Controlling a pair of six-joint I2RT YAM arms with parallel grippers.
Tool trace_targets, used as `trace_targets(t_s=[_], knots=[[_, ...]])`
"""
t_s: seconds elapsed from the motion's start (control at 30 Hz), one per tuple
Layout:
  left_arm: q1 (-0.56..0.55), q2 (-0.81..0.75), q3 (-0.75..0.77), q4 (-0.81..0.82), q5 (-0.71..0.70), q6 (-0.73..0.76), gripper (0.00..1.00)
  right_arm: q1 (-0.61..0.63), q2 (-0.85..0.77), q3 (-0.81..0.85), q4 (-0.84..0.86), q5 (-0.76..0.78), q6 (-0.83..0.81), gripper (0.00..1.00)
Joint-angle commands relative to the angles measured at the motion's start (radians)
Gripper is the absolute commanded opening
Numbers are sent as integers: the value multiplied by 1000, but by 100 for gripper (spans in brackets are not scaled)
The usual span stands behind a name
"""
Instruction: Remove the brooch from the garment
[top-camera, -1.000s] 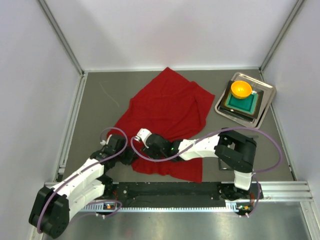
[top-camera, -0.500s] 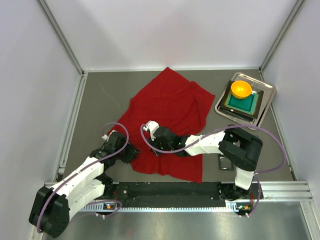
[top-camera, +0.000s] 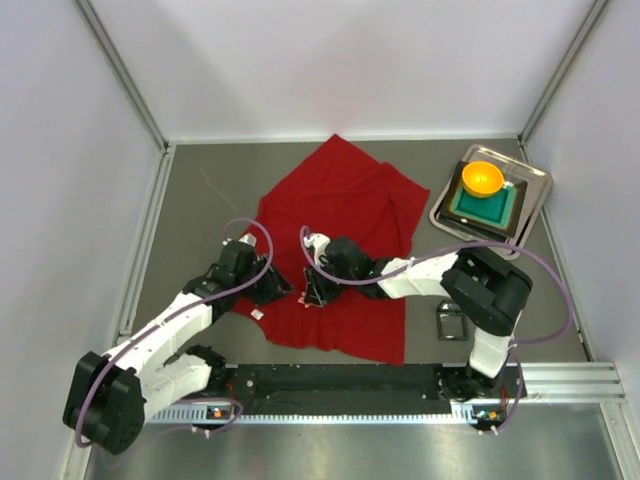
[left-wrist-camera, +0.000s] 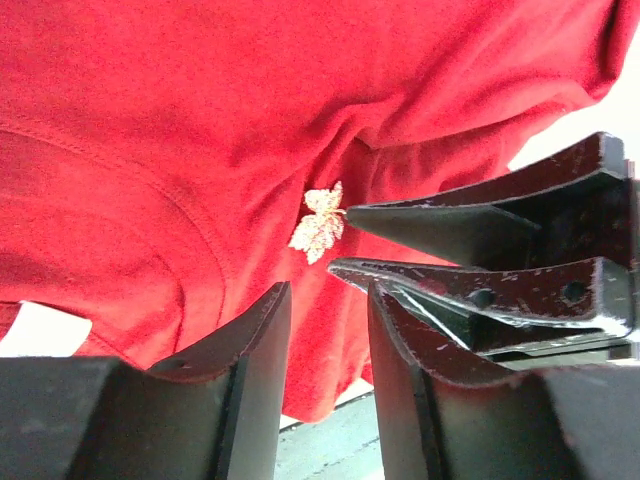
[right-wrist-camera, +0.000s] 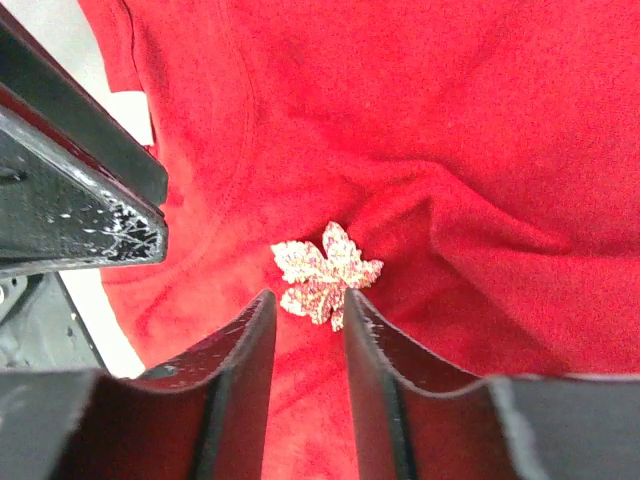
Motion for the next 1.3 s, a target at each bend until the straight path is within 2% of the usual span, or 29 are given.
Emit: trace_targets(t_s=[0.0,0.07,0.1,0.13,0.2,0.27,0.3,0.33,0.43,0.57,0.67,0.83,1.0,1.27], knots=[[4,25,-27,133,110,-27,41,-4,-71,-18,13,-3,31,36],[-1,64,-21,141,132,-44,42,-4,-131,-57,-6,67,74,44],[-5,75,-15,150,132,-38,52,-9,-154,-70,-18,125,124,46],[-22,92,-8,144,118,-22,57,-13,-193,-85,-32,143,157,48],[-54,103,26,107,30,37,58,-26,-235,-99,-82,192,256,50],[-115,121,72,89,-39,86,56,-38,-308,-143,-102,201,306,51],[-144,130,98,49,-72,144,52,-53,-341,-165,-113,209,345,52],[-222,156,126,24,-174,174,49,-64,-372,-212,-118,212,364,52],[-338,227,215,-34,-323,274,41,-121,-493,-295,-142,198,398,53],[-382,331,278,-92,-418,364,36,-182,-639,-356,-187,201,381,53],[-410,403,317,-131,-478,421,37,-193,-732,-387,-236,213,364,53],[-444,446,328,-93,-465,470,43,-195,-824,-430,-251,230,364,53],[-470,479,338,-96,-457,466,51,-194,-820,-438,-247,209,372,53],[-502,531,336,-103,-500,458,53,-193,-812,-438,-221,177,375,53]])
